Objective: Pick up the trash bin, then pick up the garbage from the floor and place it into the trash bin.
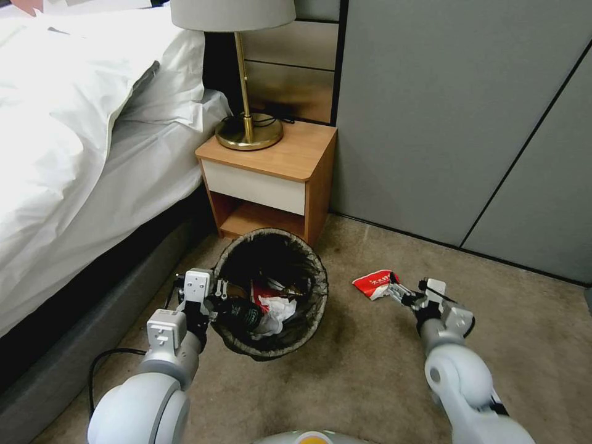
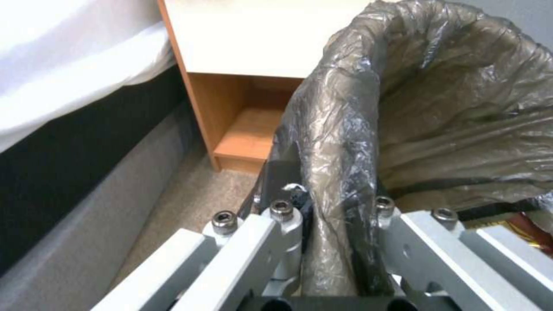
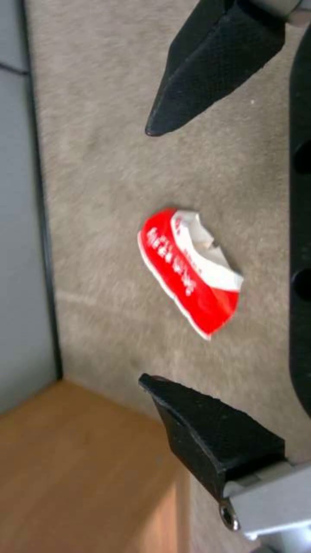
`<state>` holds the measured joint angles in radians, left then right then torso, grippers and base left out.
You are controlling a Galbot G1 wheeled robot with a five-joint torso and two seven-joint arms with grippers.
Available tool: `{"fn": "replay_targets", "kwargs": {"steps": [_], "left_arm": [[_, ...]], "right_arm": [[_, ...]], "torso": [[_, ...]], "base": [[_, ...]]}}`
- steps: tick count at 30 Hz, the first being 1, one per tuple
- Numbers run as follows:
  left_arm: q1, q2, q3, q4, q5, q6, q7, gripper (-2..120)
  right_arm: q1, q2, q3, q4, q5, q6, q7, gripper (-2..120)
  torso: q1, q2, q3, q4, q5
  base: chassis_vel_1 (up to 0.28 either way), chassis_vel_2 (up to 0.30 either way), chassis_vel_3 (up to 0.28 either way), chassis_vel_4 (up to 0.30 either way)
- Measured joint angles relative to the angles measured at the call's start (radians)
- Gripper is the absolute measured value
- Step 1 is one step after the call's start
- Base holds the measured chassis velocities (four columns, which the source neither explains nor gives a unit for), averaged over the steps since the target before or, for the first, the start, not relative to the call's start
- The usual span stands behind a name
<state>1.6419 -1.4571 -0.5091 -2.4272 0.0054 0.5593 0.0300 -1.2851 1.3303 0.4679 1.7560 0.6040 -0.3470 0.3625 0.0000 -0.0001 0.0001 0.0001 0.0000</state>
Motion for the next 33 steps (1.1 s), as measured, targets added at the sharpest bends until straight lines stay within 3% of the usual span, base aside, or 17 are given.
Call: {"fn": "replay_targets", "kwargs": {"steps": [3, 7, 11, 33], "left_arm": [[0.0, 0.002, 0.0, 0.0, 0.0, 0.0, 0.001, 5], [0.006, -0.001, -0.005, -0.007, -0.001, 0.004, 0.003, 5], [0.007, -0.007, -0.004, -0.009, -0.001, 0.005, 0.003, 5], [0.014, -0.019, 0.002, -0.003, 0.018, 0.003, 0.024, 5]], "right_arm": [[0.06, -0.001, -0.005, -0.064, 0.051, -0.011, 0.032, 100], [0.213, 0.007, -0.03, -0.227, 0.251, -0.055, 0.12, 100], [0.278, 0.019, -0.042, -0.317, 0.295, -0.056, 0.147, 100], [0.475, 0.1, -0.07, -0.748, 0.239, 0.011, 0.101, 100]], "torso": [[0.0, 0.0, 0.0, -0.0003, 0.0], [0.0, 0.0, 0.0, 0.0002, 0.0002], [0.0, 0.0, 0.0, 0.0001, 0.0], [0.0, 0.0, 0.0, 0.0, 0.0]], "base": [[0.0, 0.0, 0.0, 0.0], [0.0, 0.0, 0.0, 0.0], [0.0, 0.0, 0.0, 0.0], [0.0, 0.0, 0.0, 0.0]]}}
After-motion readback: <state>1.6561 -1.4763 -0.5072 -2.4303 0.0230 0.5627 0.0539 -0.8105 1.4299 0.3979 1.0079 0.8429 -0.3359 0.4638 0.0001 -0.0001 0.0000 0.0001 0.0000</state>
